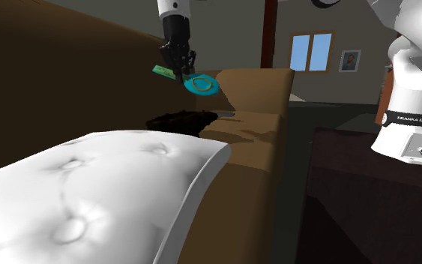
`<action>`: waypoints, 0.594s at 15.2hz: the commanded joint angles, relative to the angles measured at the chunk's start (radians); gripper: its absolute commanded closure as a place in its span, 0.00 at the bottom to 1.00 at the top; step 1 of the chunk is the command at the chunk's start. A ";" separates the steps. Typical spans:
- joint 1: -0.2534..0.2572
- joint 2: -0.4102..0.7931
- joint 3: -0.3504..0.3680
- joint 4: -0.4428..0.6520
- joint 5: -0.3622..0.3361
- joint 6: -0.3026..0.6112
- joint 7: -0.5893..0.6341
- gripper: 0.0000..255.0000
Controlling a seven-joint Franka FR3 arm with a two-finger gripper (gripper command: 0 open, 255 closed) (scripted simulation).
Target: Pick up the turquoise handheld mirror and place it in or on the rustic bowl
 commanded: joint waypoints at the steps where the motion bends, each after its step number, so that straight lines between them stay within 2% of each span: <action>1: -0.002 0.005 -0.001 -0.018 -0.001 0.022 -0.002 1.00; 9: -0.007 0.028 -0.007 -0.089 -0.009 0.115 0.000 1.00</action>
